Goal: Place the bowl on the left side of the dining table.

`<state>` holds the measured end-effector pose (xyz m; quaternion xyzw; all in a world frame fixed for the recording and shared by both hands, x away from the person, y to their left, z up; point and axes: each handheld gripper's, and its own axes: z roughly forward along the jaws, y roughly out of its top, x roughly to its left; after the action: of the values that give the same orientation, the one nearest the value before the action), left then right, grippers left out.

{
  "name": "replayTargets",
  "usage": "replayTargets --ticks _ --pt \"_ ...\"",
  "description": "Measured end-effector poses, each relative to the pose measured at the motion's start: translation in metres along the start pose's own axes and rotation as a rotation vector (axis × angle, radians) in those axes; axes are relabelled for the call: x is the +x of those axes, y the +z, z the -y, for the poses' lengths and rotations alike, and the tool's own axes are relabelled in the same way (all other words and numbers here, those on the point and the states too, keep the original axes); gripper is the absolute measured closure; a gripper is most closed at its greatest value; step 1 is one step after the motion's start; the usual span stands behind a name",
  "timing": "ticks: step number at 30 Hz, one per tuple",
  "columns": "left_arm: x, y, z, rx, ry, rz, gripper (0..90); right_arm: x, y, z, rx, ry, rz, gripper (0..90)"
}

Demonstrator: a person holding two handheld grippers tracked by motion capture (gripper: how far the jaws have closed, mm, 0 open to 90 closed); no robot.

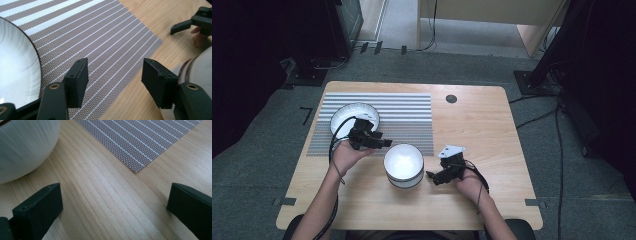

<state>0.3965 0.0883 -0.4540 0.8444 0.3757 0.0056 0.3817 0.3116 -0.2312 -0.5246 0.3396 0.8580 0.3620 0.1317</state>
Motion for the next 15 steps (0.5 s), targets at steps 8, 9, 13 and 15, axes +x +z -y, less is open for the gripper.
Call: replayTargets --ticks 8,9,13,15 --pt "-0.008 -0.006 -0.003 -0.009 0.027 -0.003 39.9 0.000 0.000 0.000 0.000 0.000 0.000 0.0" --pt "-0.008 -0.007 -0.003 -0.013 0.029 -0.006 39.9 0.000 0.000 0.000 0.000 0.000 0.000 0.0" --pt "-0.012 -0.012 -0.005 -0.034 0.034 0.004 41.4 0.000 0.000 0.000 0.000 0.000 0.000 0.0" --pt "-0.013 -0.014 -0.006 -0.040 0.039 0.002 41.4 0.000 0.000 0.000 0.001 0.000 0.000 0.0"
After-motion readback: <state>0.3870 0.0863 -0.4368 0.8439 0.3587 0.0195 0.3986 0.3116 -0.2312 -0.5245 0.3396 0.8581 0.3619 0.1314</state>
